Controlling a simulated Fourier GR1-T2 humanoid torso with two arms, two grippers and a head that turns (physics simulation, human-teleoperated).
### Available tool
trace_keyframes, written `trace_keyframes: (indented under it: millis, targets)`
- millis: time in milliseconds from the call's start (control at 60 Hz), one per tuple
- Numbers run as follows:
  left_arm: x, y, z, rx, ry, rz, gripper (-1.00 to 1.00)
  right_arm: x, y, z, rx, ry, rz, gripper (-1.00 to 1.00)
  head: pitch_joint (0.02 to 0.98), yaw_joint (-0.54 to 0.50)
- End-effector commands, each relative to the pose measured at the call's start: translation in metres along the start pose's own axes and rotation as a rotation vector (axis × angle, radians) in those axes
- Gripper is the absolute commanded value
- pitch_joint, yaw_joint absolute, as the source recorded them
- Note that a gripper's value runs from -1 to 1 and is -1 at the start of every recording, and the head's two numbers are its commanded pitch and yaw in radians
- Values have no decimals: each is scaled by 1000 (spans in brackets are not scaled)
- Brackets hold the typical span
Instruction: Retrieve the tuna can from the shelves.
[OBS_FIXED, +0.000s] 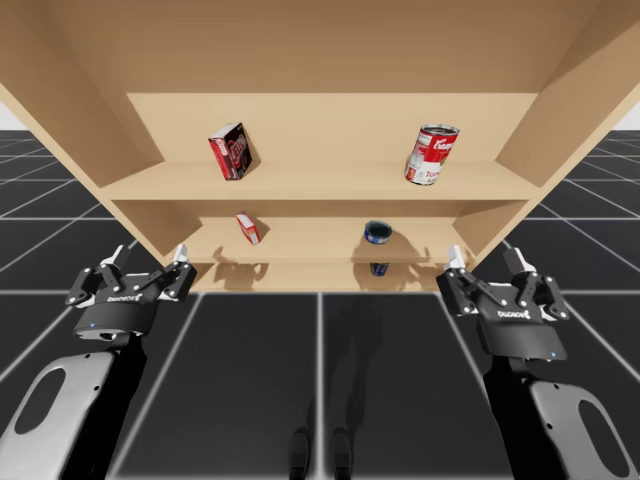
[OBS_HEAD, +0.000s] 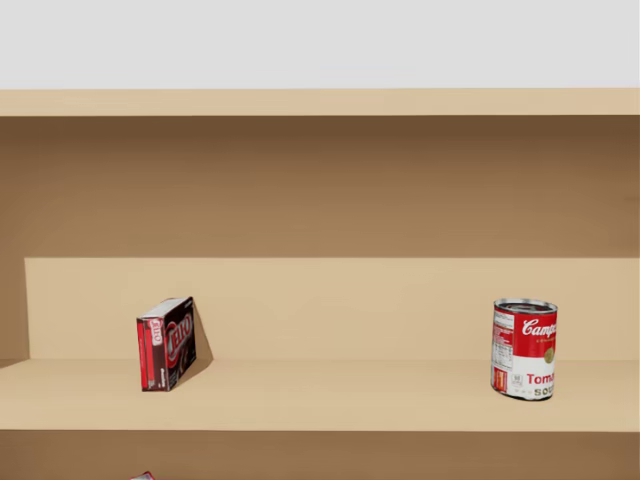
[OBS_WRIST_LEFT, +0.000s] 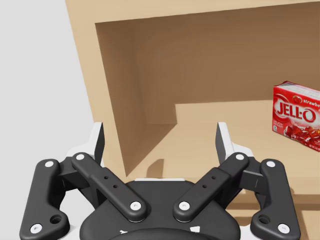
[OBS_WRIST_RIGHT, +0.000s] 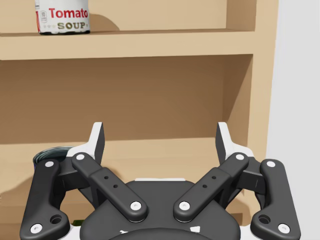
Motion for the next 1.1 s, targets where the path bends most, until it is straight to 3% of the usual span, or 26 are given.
trace_keyframes:
  millis: [17,67,117,167,417,600,633,650,733,900,1100]
  targets:
    - [0,0,0,0,-1,1,-1000,0,-1,4,-15,7,-48,-1000,87,9]
    - [0,0,0,-1,-1,0,-1000,1,0,5,19,-12,-27,-1000,90,8]
    - [0,0,0,-1,-1,0,-1000,1,-1,4,30,-20,-46,-1000,98,8]
    - [0,0,0,-1,0,0,-1000,0,-2,3,15,15,-33,-1000,121,6]
    - [0,2,-1,9,4,-3,-1000,3,-3,4,43,36,-98,-1000,281,-9]
    - [0,-2,0,-6,9,-12,-1000,5,2,5,62,42,-86,-1000,418,-98]
    - [0,-3,1,-7,9,-14,-1000,5,3,6,72,44,-78,-1000,444,-121]
    - [0,-3,0,-8,9,-14,-1000,4,5,6,65,43,-56,-1000,460,-136]
    - [0,-2,0,-7,12,-13,-1000,3,7,6,88,47,-54,-1000,513,-190]
    - [0,-2,0,-7,15,-15,-1000,4,10,7,90,51,-56,-1000,570,-244]
    - [-1,-1,-1,-6,16,-14,-1000,11,11,9,95,66,-56,-1000,578,-240]
